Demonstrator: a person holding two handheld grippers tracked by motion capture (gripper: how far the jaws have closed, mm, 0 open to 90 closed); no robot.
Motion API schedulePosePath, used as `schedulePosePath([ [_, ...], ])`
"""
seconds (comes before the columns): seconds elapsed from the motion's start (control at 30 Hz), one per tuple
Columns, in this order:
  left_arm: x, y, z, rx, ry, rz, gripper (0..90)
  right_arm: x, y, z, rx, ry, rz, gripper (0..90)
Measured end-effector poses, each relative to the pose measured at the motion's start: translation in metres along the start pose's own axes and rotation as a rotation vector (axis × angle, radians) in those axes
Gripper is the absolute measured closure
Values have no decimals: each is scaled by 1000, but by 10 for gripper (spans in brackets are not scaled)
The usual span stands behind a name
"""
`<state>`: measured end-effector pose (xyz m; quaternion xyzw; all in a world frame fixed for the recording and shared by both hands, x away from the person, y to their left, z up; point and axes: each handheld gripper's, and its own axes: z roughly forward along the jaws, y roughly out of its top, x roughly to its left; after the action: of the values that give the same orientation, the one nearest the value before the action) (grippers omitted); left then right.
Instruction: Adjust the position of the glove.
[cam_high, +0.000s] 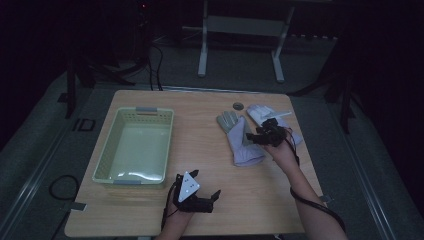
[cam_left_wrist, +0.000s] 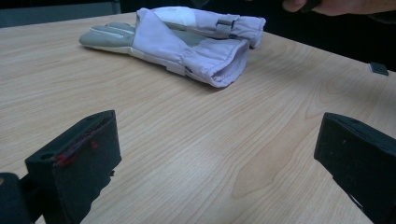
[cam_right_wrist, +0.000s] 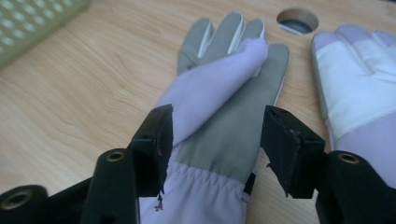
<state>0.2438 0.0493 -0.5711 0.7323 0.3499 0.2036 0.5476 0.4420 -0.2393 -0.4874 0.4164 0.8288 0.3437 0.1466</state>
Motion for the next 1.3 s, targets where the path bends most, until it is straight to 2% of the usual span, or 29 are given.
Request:
schedulePosePath([
  [0.1, 0, 0, 0, 0, 0, -1, 6, -1, 1, 9, 23, 2, -9, 398],
  [0.13, 0, 0, 0, 1, -1, -4, 6, -2, 1, 14, 40, -20, -12, 396],
  [0.23, 1, 0, 0, 0, -3, -9, 6, -8, -2, 27, 82, -39, 10, 401],
  [0.27, 1, 0, 0, 0, -3, -9, 6, -10, -3, 30, 97, -26, 16, 400],
  [0.33, 1, 0, 0, 1, -3, -11, 6, -9, -6, 35, 111, -40, 3, 400],
  [0.4, 1, 0, 0, 0, -2, -12, 6, -10, -9, 42, 131, -23, 1, 393],
  [0.43, 1, 0, 0, 1, -1, -12, 6, -9, -10, 45, 152, -36, -9, 397],
  [0.5, 1, 0, 0, 2, -1, -13, 6, -9, -12, 48, 168, -29, -5, 406],
  [0.6, 1, 0, 0, 3, 2, -11, 6, -10, -14, 52, 193, 5, 9, 500],
  [0.73, 1, 0, 0, 5, 0, -8, 6, -5, -10, 53, 216, 4, -2, 599],
  [0.77, 1, 0, 0, 3, -1, -8, 6, -3, -9, 54, 218, -2, -22, 677],
  [0.8, 1, 0, 0, 4, -1, -7, 6, -2, -8, 53, 216, 10, 5, 744],
  [0.83, 1, 0, 0, 5, -2, -5, 6, -2, -7, 52, 214, 7, 48, 772],
  [0.9, 1, 0, 0, 4, -1, -5, 6, 2, -5, 49, 196, -12, 47, 795],
  [0.93, 1, 0, 0, 3, 0, -6, 6, 5, -4, 44, 161, 5, 69, 800],
  [0.97, 1, 0, 0, 4, 1, -4, 6, 13, 1, 34, 108, 21, 114, 805],
  [1.0, 1, 0, 0, 4, 1, -4, 6, 13, 1, 34, 108, 21, 114, 805],
  [1.03, 0, 0, 0, 1, 1, -3, 6, 26, 6, 23, 72, 14, 125, 805],
  [1.07, 0, 0, 0, 1, 1, -3, 6, 26, 6, 23, 72, 14, 125, 805],
  [1.1, 0, 0, 0, 1, 3, -3, 6, 37, 10, 11, 18, 31, 148, 805],
  [1.13, 0, 0, 0, 1, 3, -3, 6, 37, 10, 11, 18, 31, 148, 805],
  [1.17, 0, 0, 0, 2, 3, -2, 6, 41, 11, 8, 17, 70, 174, 806],
  [1.2, 0, 0, 0, 3, 3, -1, 6, 50, 10, 3, -4, 57, 170, 807],
  [1.23, 0, 0, 0, 1, 9, 3, 6, 58, 8, -3, -17, 101, 213, 807],
  [1.27, 0, 0, 0, 1, 9, 3, 6, 58, 8, -3, -17, 101, 213, 807],
  [1.3, 0, 0, 0, 1, 8, 4, 6, 66, 5, -6, -25, 64, 198, 807],
])
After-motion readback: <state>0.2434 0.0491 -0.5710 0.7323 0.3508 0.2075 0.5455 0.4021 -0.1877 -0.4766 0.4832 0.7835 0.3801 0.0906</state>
